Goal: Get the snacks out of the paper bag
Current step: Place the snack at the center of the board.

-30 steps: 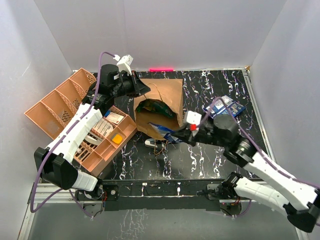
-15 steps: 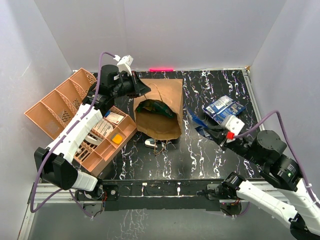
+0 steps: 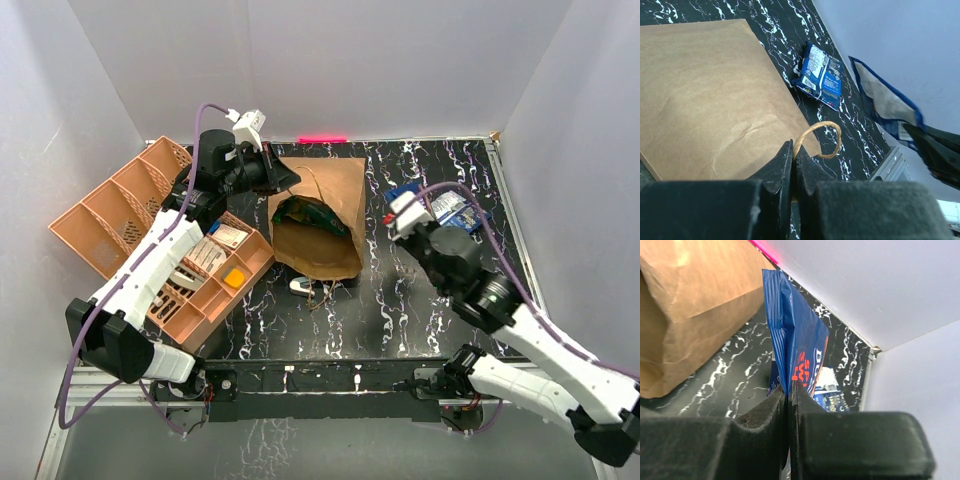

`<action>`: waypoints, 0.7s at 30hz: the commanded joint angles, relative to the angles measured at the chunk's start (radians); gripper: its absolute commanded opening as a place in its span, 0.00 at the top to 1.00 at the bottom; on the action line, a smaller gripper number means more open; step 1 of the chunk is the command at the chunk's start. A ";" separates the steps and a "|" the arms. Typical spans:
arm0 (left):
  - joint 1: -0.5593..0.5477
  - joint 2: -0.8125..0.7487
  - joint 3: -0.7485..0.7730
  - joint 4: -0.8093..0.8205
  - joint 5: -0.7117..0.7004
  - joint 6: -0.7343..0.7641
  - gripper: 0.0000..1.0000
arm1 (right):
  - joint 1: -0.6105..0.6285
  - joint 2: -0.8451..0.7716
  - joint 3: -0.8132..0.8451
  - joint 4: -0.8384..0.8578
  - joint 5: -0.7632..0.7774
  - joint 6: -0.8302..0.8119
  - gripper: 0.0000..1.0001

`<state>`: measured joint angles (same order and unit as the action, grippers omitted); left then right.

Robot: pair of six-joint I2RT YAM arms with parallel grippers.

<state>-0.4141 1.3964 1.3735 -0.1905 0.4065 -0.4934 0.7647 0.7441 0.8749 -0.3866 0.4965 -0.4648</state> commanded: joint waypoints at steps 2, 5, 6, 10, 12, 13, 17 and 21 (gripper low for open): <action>0.006 -0.071 -0.011 0.026 0.011 0.002 1.00 | -0.161 0.175 -0.012 0.326 -0.014 -0.257 0.93; 0.006 -0.069 -0.018 0.039 0.018 -0.005 1.00 | -0.369 0.281 0.010 0.323 -0.219 -0.309 0.93; 0.006 -0.069 -0.020 0.043 0.020 -0.008 1.00 | -0.414 0.304 0.002 0.336 -0.267 -0.344 0.93; 0.006 -0.064 -0.016 0.046 0.032 -0.009 1.00 | -0.555 0.374 -0.019 0.416 -0.354 -0.433 0.93; 0.006 -0.060 -0.007 0.034 0.034 -0.001 1.00 | -0.620 0.400 -0.021 0.448 -0.411 -0.479 0.93; 0.006 -0.059 -0.003 0.027 0.034 0.004 1.00 | -0.650 0.412 -0.026 0.463 -0.456 -0.512 0.93; 0.005 -0.060 -0.001 0.015 0.032 0.012 1.00 | -0.733 0.490 -0.035 0.522 -0.540 -0.610 0.93; 0.005 -0.065 -0.002 0.016 0.032 0.010 1.00 | -0.762 0.556 -0.038 0.547 -0.592 -0.636 0.93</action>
<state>-0.4141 1.3781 1.3571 -0.1883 0.4110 -0.4904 0.0185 1.2606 0.8394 0.0368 0.0078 -1.0203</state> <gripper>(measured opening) 0.015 0.078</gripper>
